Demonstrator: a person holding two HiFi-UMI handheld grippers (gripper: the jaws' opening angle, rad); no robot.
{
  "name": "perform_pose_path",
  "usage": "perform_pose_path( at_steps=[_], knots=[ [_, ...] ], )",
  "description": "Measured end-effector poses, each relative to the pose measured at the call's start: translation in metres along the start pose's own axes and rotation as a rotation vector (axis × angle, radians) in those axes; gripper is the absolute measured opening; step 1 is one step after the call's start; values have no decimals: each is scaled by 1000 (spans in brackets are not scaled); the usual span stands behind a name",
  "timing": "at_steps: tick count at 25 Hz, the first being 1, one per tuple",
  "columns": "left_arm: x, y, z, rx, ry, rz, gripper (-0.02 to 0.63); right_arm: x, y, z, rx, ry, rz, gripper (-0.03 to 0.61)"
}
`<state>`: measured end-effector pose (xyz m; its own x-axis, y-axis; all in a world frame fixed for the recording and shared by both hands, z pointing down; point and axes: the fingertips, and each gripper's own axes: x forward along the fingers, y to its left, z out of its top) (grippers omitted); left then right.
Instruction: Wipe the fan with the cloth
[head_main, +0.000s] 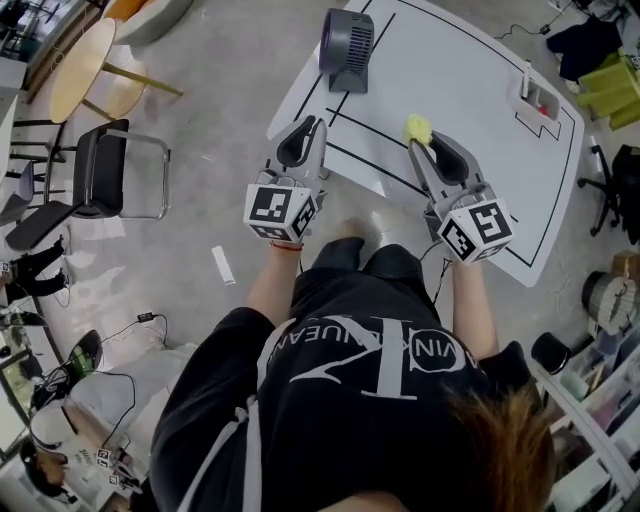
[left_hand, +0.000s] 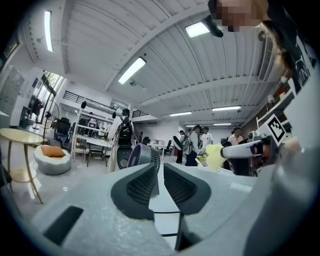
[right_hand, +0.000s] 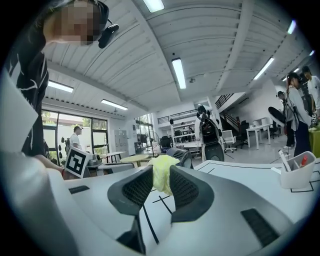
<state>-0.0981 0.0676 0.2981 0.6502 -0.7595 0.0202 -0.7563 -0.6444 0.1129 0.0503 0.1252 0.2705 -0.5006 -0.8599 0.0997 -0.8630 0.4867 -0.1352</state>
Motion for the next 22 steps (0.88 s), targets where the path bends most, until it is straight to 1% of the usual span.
perform_pose_path(
  at_steps=[3,7,10,12,15,19,22],
  knots=[
    [11,1,-9,-22,22,-1,60,10,-5,6,-17,14,8,103],
    [24,-2,-23,-52,65,-7,112,20,-14,14,-53,51,43,103],
    [39,1,-31,-73,90,4,143,34,-27,19,-66,78,66,104],
    [53,6,-36,-86,113,24,177,46,-38,24,-83,97,92,104],
    [76,13,-47,-107,153,61,250,66,-56,32,-117,126,139,104],
    [106,21,-63,-121,203,119,307,94,-79,30,-147,172,177,106],
    [124,29,-69,-108,236,156,324,118,-94,28,-174,200,187,106]
  ],
)
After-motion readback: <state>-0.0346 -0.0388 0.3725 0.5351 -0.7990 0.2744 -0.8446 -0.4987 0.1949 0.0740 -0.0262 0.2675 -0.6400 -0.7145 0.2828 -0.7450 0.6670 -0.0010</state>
